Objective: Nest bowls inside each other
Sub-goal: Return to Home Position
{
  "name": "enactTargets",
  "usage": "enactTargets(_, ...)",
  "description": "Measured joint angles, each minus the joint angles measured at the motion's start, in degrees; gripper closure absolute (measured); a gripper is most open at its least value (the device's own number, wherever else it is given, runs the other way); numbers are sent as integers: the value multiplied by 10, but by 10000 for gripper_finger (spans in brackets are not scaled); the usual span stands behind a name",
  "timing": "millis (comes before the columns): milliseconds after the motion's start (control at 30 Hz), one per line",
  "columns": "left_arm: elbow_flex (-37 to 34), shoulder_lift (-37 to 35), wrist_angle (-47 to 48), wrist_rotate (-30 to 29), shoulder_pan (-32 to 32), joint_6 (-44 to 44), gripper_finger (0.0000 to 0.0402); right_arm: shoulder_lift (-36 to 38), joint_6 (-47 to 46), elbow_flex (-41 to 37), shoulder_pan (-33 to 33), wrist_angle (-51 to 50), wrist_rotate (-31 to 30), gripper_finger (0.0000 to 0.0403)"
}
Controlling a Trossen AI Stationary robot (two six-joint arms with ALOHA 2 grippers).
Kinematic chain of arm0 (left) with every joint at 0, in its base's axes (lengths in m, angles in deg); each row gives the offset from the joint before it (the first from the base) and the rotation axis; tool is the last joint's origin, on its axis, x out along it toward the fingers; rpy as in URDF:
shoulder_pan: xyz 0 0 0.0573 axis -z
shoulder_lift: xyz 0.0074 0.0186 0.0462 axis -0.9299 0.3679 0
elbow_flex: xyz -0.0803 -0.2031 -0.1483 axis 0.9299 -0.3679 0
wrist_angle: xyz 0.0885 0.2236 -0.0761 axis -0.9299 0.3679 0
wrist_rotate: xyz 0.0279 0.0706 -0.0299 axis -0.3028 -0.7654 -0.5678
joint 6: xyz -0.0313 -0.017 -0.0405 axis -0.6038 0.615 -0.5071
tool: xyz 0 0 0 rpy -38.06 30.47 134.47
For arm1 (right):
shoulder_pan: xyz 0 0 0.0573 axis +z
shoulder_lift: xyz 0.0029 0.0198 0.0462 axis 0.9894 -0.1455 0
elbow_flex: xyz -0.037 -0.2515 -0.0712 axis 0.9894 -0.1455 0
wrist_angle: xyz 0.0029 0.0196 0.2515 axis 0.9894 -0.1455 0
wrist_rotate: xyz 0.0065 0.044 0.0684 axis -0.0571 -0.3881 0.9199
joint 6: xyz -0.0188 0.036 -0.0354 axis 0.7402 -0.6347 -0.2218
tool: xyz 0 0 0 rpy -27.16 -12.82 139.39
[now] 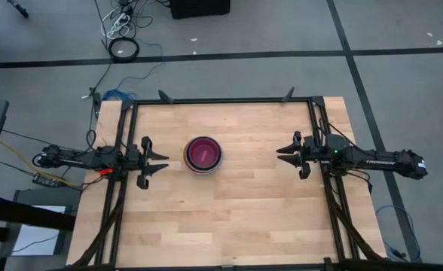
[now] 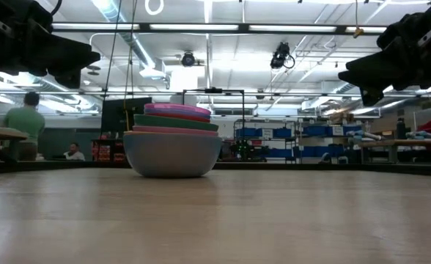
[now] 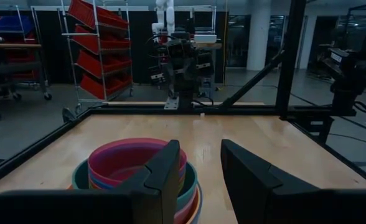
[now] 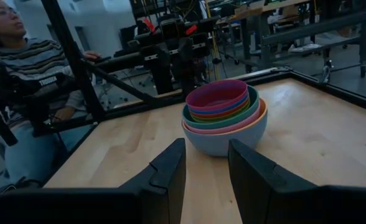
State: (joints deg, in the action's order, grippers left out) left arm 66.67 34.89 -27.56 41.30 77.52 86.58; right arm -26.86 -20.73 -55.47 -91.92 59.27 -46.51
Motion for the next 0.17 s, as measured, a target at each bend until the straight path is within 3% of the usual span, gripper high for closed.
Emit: enactTargets(167,0,0,0,0,0,0,275,0,0,0,0,0,0,291)
